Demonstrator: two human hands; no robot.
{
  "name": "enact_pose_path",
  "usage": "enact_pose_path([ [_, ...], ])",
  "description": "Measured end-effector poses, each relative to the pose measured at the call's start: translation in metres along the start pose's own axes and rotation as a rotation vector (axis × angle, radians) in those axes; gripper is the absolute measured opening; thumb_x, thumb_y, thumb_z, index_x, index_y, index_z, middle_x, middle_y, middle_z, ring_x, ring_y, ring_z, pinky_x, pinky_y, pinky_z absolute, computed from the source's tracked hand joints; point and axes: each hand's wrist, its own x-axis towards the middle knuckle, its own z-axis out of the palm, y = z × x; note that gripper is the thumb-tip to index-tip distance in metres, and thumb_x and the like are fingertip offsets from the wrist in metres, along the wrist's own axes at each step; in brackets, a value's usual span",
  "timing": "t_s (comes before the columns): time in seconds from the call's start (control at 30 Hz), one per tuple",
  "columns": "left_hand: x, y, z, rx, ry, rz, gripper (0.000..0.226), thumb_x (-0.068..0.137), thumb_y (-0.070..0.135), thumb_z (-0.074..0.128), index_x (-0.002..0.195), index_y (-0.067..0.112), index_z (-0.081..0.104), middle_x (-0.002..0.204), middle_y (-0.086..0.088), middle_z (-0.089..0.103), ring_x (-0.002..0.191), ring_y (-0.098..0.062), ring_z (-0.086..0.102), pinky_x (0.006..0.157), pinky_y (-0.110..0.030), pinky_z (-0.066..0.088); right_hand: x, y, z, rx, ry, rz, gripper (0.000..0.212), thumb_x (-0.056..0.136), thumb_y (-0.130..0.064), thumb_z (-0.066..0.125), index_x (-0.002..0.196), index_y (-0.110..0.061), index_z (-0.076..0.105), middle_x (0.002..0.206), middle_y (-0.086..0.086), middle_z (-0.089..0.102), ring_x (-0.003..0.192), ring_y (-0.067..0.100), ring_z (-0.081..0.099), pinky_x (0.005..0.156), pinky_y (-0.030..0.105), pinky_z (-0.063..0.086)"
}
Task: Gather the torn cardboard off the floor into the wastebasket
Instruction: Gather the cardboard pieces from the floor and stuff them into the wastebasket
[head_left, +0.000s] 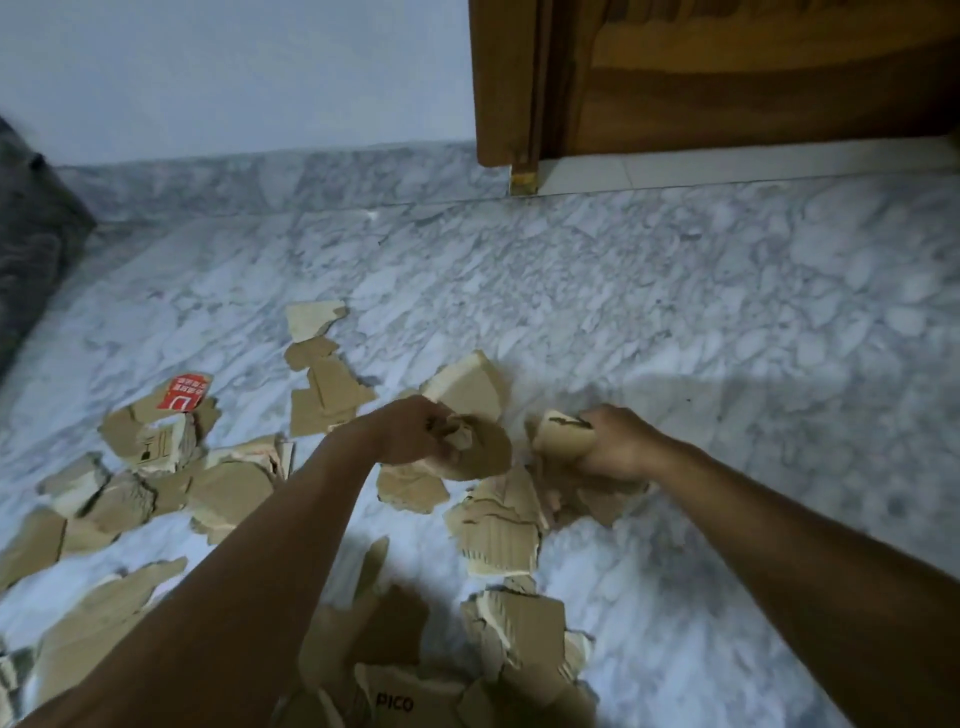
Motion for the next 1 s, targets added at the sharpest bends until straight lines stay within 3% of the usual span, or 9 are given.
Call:
enact_pose_path([
  [0.07,0.015,0.025,0.007,0.102,-0.082,0.029,0.029,0.074,0.037,0.08,0.093,0.018,0.07,0.088,0.0,0.068,0.084,-0.019,0.062,0.074,-0.032,0.048,-0.008,0.031,-0.027,0.113,0.049,0.118,0.055,0.068,-0.04,0.085,0.112,-0.014,0.066,0.107,0.009,0.069,0.095,0.026,0.066,0.075,0.034,0.053],
  [0.2,0.051,0.065,0.031,0.222,-0.116,0.112,0.029,0.075,0.036,0.078,0.083,0.011,0.067,0.076,-0.003,0.059,0.074,-0.023,0.057,0.068,-0.034,0.044,-0.024,0.069,-0.034,0.175,0.078,0.218,0.054,0.063,-0.037,0.089,0.105,-0.01,0.071,0.096,0.008,0.07,0.094,0.027,0.069,0.072,0.032,0.051],
  [0.3,0.069,0.077,0.057,0.321,-0.08,0.173,0.042,0.081,0.033,0.074,0.111,0.005,0.067,0.115,-0.015,0.058,0.106,-0.029,0.058,0.086,-0.036,0.046,-0.033,0.079,-0.01,0.189,0.07,0.251,0.056,0.066,-0.036,0.089,0.112,-0.011,0.069,0.104,0.006,0.07,0.101,0.025,0.067,0.079,0.03,0.05],
  [0.37,0.077,0.076,0.074,0.412,-0.001,0.212,0.044,0.083,0.035,0.072,0.115,0.006,0.065,0.127,-0.018,0.051,0.116,-0.035,0.054,0.093,-0.038,0.047,-0.035,0.081,0.011,0.137,0.078,0.266,0.059,0.072,-0.038,0.084,0.121,-0.013,0.062,0.116,0.007,0.067,0.109,0.025,0.063,0.087,0.031,0.05],
  [0.47,0.081,0.071,0.083,0.425,0.063,0.259,0.031,0.086,0.026,0.066,0.108,0.004,0.065,0.116,-0.018,0.059,0.109,-0.035,0.059,0.087,-0.038,0.047,-0.036,0.085,0.035,0.015,0.15,0.276,0.057,0.078,-0.044,0.073,0.123,-0.017,0.053,0.123,0.005,0.061,0.115,0.027,0.059,0.089,0.035,0.049],
  [0.57,0.079,0.067,0.079,0.172,0.129,0.287,0.025,0.083,0.019,0.065,0.102,0.003,0.061,0.104,-0.02,0.064,0.099,-0.037,0.063,0.079,-0.039,0.049,-0.037,0.086,0.038,0.013,0.177,0.272,0.056,0.079,-0.048,0.071,0.121,-0.018,0.051,0.121,0.005,0.061,0.114,0.028,0.06,0.088,0.036,0.05],
  [0.7,0.071,0.071,0.057,-0.227,0.163,0.159,0.053,0.068,0.035,0.064,0.111,0.007,0.052,0.095,-0.015,0.065,0.084,-0.028,0.062,0.065,-0.026,0.042,-0.037,0.088,0.03,0.046,0.129,0.276,0.059,0.076,-0.049,0.077,0.119,-0.017,0.054,0.113,0.004,0.064,0.107,0.026,0.063,0.082,0.033,0.049],
  [0.87,0.056,0.069,0.02,0.155,-0.093,0.044,0.029,0.081,0.032,0.075,0.097,0.009,0.069,0.085,-0.002,0.062,0.081,-0.019,0.058,0.074,-0.032,0.048,-0.03,0.08,0.01,0.244,-0.002,0.146,0.051,0.073,-0.036,0.085,0.116,-0.015,0.067,0.103,0.001,0.071,0.096,0.018,0.067,0.081,0.031,0.054],
  [1.0,0.034,0.051,0.034,0.225,-0.208,0.054,0.045,0.071,0.04,0.083,0.101,0.011,0.065,0.088,0.0,0.063,0.084,-0.02,0.06,0.079,-0.033,0.048,-0.024,0.058,0.008,0.117,-0.118,0.06,0.049,0.071,-0.038,0.084,0.112,-0.017,0.068,0.103,0.002,0.072,0.093,0.017,0.067,0.083,0.033,0.057],
])
